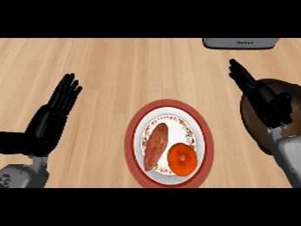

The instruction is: Pick the squash from the plate and place it in the pan

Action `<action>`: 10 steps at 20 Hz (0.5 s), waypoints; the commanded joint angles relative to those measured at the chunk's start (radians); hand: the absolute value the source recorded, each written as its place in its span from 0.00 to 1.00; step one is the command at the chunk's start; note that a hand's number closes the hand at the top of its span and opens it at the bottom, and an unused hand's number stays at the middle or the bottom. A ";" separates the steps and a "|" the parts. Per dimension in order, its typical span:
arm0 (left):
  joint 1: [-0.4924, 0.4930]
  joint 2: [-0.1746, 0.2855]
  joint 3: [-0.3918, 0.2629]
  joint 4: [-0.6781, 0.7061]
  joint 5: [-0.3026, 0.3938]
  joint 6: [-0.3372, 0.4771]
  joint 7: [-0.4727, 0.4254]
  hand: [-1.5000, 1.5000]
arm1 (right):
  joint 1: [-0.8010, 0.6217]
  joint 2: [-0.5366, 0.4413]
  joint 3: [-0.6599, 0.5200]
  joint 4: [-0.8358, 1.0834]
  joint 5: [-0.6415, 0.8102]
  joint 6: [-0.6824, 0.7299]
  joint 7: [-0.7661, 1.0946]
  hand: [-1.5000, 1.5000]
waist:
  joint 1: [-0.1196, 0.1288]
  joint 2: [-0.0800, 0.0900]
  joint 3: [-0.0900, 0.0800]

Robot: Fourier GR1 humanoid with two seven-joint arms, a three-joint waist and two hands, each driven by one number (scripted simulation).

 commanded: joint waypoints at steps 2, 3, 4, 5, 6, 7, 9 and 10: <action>-0.078 0.015 0.075 0.071 -0.027 0.034 0.042 0.50 | 0.012 0.061 0.033 0.011 -0.006 0.037 0.015 1.00 | 0.009 -0.013 0.020; -0.001 0.000 0.050 0.060 -0.072 0.068 -0.012 0.50 | 0.064 0.084 0.042 -0.002 -0.041 0.062 -0.018 1.00 | 0.011 -0.014 0.020; -0.028 0.038 0.101 0.089 -0.079 0.099 0.012 0.50 | 0.098 0.104 0.081 -0.061 -0.065 0.078 0.030 1.00 | 0.003 -0.017 0.020; -0.073 0.058 0.113 0.108 -0.099 0.126 0.060 0.50 | 0.112 0.137 0.117 -0.061 -0.062 0.086 0.013 1.00 | 0.000 -0.015 0.021; -0.082 0.076 0.134 0.127 -0.101 0.132 0.074 0.50 | 0.106 0.154 0.120 -0.022 -0.084 0.109 0.009 1.00 | 0.008 -0.012 0.021; -0.047 0.042 0.127 0.172 -0.091 0.113 0.038 0.50 | 0.217 0.143 0.191 -0.128 0.064 -0.016 0.043 1.00 | -0.007 -0.017 0.019; -0.012 0.043 0.118 0.147 -0.093 0.135 0.056 0.50 | 0.254 0.082 0.129 -0.177 0.235 -0.201 -0.120 0.00 | -0.037 -0.028 0.019; -0.026 0.076 0.146 0.151 -0.080 0.121 0.073 0.50 | 0.326 0.062 0.128 -0.229 0.260 -0.235 -0.138 0.00 | -0.062 -0.034 0.019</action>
